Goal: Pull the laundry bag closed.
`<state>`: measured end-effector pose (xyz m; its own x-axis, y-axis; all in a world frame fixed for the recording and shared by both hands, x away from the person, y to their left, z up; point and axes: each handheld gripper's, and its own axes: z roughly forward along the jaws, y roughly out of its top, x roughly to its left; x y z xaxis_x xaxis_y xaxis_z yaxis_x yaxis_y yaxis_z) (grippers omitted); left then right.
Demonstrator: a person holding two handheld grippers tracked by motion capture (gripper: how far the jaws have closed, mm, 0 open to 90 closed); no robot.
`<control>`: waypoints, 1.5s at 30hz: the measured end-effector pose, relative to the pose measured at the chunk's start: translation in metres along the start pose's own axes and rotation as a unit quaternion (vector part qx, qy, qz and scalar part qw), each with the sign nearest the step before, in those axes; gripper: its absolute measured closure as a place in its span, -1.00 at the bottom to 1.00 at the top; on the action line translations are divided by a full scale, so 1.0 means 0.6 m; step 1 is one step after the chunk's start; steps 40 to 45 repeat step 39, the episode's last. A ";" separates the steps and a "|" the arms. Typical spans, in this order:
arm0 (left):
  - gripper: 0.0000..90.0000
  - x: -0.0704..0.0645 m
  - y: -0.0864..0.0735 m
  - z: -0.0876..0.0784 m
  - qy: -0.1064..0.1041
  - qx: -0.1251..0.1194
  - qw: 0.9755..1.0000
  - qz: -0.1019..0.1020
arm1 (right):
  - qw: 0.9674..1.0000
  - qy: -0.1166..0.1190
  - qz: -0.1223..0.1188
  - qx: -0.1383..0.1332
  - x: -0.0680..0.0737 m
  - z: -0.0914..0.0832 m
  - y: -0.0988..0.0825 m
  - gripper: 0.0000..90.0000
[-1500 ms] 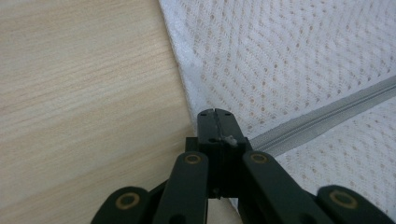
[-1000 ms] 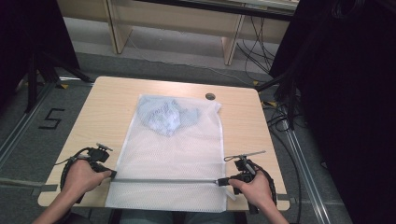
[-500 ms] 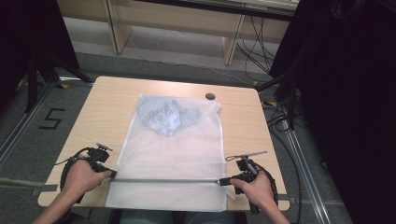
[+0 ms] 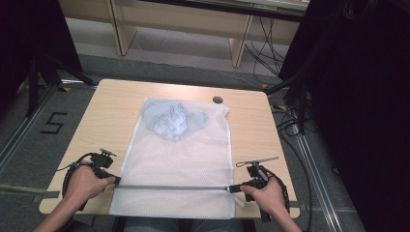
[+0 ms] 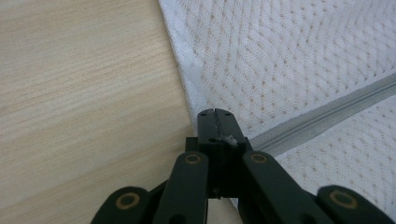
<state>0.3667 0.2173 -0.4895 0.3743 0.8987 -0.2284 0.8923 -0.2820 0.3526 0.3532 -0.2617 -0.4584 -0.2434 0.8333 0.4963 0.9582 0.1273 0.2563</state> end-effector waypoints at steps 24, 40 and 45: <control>1.00 -0.003 -0.003 0.002 0.004 -0.017 1.000 -0.004 | 0.999 -0.020 -0.040 -0.018 -0.034 0.002 0.000 0.85; 0.69 0.001 0.003 -0.026 0.023 -0.107 0.994 0.009 | 0.998 -0.038 0.006 -0.058 -0.044 -0.013 0.006 0.54; 0.69 0.001 0.003 -0.026 0.023 -0.107 0.994 0.009 | 0.998 -0.038 0.006 -0.058 -0.044 -0.013 0.006 0.54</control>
